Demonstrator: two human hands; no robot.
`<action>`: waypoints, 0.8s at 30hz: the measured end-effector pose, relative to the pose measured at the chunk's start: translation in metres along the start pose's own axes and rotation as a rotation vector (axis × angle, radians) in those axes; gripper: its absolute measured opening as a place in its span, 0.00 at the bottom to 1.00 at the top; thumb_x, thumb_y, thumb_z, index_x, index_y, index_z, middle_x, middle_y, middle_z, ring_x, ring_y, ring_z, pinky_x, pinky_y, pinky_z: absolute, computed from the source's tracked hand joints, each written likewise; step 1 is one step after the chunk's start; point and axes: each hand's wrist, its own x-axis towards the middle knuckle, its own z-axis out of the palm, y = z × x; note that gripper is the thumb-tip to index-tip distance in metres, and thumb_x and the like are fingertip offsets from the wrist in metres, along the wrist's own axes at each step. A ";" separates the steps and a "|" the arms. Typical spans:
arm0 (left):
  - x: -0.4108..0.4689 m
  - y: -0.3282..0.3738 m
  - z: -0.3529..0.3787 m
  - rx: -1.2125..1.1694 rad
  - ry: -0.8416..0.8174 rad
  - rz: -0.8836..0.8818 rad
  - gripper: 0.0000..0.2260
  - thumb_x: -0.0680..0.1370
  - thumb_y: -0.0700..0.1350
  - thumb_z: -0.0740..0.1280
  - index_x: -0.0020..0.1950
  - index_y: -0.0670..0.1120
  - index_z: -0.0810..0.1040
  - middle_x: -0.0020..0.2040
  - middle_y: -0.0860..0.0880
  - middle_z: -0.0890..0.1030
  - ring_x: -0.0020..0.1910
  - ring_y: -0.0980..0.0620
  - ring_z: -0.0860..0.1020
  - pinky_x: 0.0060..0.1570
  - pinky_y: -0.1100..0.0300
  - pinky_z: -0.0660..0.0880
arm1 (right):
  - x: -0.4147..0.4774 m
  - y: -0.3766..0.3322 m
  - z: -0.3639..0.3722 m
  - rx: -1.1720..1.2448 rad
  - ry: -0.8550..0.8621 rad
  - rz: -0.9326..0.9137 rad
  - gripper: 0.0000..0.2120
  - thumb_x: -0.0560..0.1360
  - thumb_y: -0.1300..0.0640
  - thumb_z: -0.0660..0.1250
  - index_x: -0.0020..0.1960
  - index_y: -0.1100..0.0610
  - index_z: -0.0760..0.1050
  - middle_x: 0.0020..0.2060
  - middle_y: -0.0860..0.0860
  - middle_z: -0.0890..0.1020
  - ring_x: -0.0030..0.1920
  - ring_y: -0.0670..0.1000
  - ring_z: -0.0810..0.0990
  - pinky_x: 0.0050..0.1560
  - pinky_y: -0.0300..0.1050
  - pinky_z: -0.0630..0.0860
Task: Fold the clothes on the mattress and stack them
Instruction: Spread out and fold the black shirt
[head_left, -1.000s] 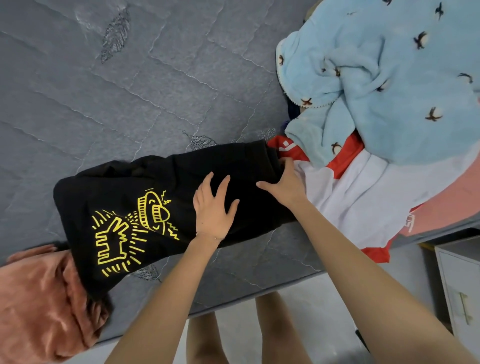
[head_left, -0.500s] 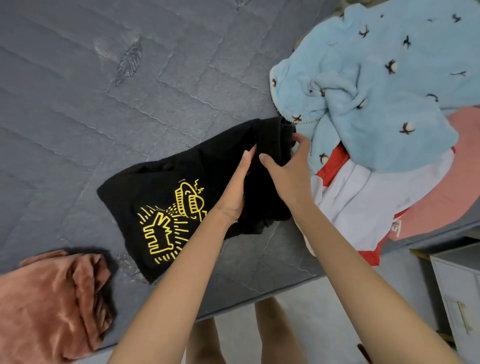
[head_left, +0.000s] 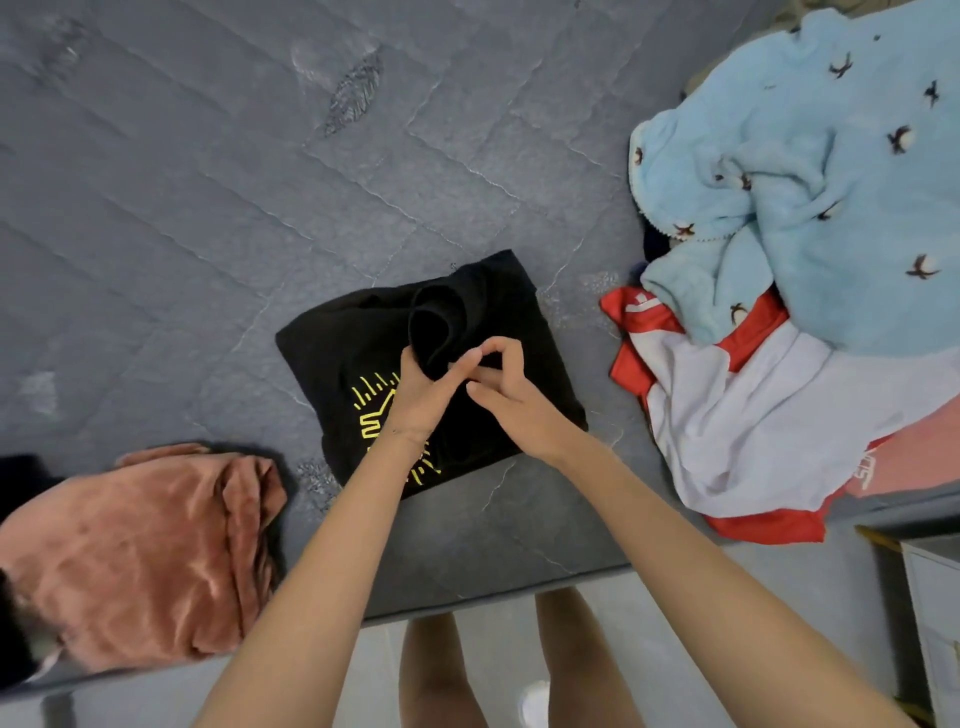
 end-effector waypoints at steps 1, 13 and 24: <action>0.001 -0.006 -0.004 -0.013 0.052 0.007 0.25 0.74 0.54 0.72 0.66 0.52 0.66 0.55 0.57 0.76 0.56 0.59 0.76 0.47 0.68 0.72 | 0.002 0.000 0.005 -0.007 0.025 0.005 0.16 0.83 0.61 0.58 0.64 0.48 0.56 0.59 0.44 0.79 0.56 0.45 0.80 0.56 0.34 0.73; -0.010 -0.041 -0.102 -0.006 0.413 0.214 0.08 0.80 0.47 0.66 0.59 0.52 0.74 0.51 0.61 0.77 0.50 0.67 0.76 0.46 0.80 0.69 | 0.039 0.023 0.020 -0.820 0.302 -0.011 0.40 0.75 0.42 0.69 0.79 0.45 0.51 0.79 0.53 0.53 0.79 0.57 0.47 0.78 0.57 0.49; -0.013 -0.086 -0.096 0.836 0.535 0.488 0.28 0.79 0.47 0.64 0.78 0.48 0.59 0.77 0.37 0.57 0.76 0.39 0.56 0.74 0.45 0.55 | 0.056 0.061 0.044 -1.045 0.200 0.048 0.40 0.75 0.38 0.67 0.80 0.44 0.49 0.80 0.53 0.41 0.79 0.57 0.39 0.77 0.60 0.44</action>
